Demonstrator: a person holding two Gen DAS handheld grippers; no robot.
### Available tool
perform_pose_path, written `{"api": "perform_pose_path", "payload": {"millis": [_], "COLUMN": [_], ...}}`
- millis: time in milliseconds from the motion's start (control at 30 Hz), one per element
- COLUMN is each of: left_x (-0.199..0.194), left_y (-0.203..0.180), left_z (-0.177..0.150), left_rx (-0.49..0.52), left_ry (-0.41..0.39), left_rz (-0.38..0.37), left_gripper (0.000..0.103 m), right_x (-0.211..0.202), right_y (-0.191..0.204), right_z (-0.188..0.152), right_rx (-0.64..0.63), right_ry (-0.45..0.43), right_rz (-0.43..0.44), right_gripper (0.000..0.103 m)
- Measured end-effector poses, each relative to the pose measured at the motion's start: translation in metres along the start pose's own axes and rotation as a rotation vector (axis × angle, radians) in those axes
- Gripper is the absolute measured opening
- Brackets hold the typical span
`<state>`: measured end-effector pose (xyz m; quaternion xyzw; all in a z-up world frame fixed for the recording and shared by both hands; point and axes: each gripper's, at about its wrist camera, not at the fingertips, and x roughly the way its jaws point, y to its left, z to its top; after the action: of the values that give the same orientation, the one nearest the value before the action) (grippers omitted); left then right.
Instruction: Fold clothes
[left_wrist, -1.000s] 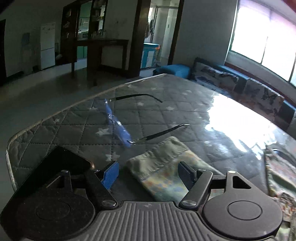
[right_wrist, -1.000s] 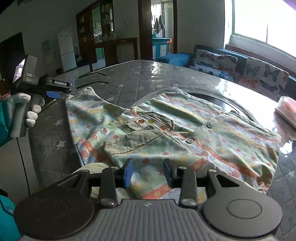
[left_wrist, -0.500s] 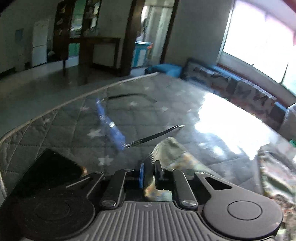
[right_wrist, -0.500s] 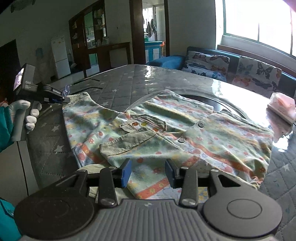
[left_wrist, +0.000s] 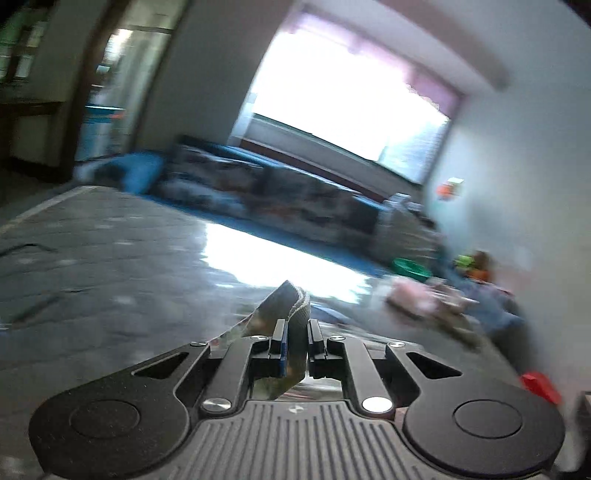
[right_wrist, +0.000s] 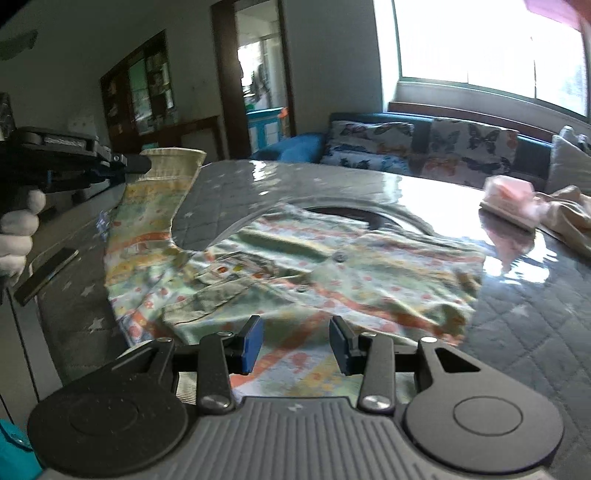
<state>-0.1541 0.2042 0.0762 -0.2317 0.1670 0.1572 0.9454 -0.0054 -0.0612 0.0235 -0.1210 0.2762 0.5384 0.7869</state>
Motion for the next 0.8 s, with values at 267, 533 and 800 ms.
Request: {"api": "perform_pose_path", "payload": {"millis": [267, 533, 800], "left_x": [0.036, 0.053, 0.049], "left_y": [-0.058, -0.086, -0.059], "left_z": [-0.026, -0.061, -0.067], "left_rx": [0.077, 0.155, 0.176], "left_ry": [0.130, 0.270, 0.285], "left_rz": [-0.229, -0.295, -0.242], "left_gripper": [0.011, 0.018, 0.024], "right_x": [-0.028, -0.039, -0.022], "right_y": [-0.037, -0.060, -0.047], "right_z": [-0.010, -0.013, -0.009], "right_rx": [0.105, 0.191, 0.164], "right_ry": [-0.037, -0.058, -0.023], "right_rz": [-0.097, -0.146, -0.088], "right_gripper": [0.040, 0.040, 0.040]}}
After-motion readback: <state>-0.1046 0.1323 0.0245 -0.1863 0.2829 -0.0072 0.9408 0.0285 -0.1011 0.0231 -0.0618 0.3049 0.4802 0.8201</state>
